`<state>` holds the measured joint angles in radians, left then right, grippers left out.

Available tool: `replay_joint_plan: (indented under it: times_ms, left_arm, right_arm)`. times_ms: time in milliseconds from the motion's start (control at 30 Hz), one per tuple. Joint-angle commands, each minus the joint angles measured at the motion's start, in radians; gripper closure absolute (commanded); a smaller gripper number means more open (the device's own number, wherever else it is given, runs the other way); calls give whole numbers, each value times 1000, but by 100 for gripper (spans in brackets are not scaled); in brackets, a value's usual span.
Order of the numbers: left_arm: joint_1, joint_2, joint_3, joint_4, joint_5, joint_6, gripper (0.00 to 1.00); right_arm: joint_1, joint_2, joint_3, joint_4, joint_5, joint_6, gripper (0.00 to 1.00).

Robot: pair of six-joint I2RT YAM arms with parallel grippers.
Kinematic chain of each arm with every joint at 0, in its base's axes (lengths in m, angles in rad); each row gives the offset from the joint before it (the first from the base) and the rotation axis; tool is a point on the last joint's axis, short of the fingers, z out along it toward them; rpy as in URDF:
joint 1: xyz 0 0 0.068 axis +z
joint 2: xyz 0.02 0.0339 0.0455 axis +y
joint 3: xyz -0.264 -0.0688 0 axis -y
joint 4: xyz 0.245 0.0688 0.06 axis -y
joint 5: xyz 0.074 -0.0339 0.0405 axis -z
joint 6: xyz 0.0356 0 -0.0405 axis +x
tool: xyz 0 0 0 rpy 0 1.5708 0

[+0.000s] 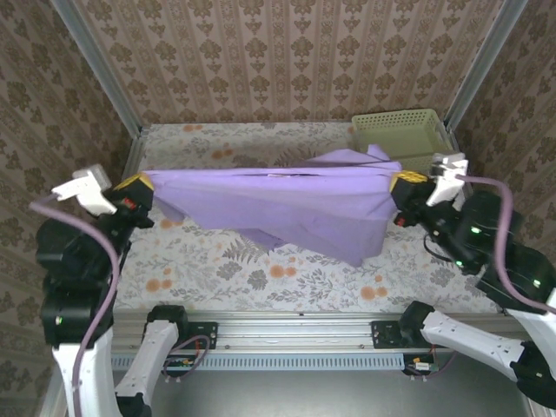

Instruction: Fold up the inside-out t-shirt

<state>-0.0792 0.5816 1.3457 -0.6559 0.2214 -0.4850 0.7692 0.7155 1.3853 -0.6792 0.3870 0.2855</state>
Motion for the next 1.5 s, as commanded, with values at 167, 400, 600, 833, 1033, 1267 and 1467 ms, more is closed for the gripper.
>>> replay_joint_plan:
  times_ms: [167, 400, 600, 833, 1033, 1267, 1467]
  left_arm:
    - [15, -23, 177, 107, 59, 24, 100]
    - [32, 188, 210, 100, 25, 20, 100]
    - [19, 427, 169, 80, -11, 25, 100]
    - [-12, 593, 66, 84, -48, 21, 100]
    - [-17, 538, -148, 149, -63, -19, 100]
    - [-17, 400, -393, 174, -83, -33, 100]
    - [-15, 303, -560, 167, -88, -49, 100]
  right_arm:
    - [-4, 7, 193, 77, -121, -72, 100]
    - [-4, 159, 253, 113, 96, -128, 100]
    - [-11, 332, 181, 139, 218, -178, 100]
    - [-96, 451, -66, 139, 126, -23, 100]
    - [-93, 488, -368, 218, -51, 164, 100]
    - [-74, 566, -605, 326, -188, 332, 85]
    - [-108, 572, -559, 272, -219, 302, 52]
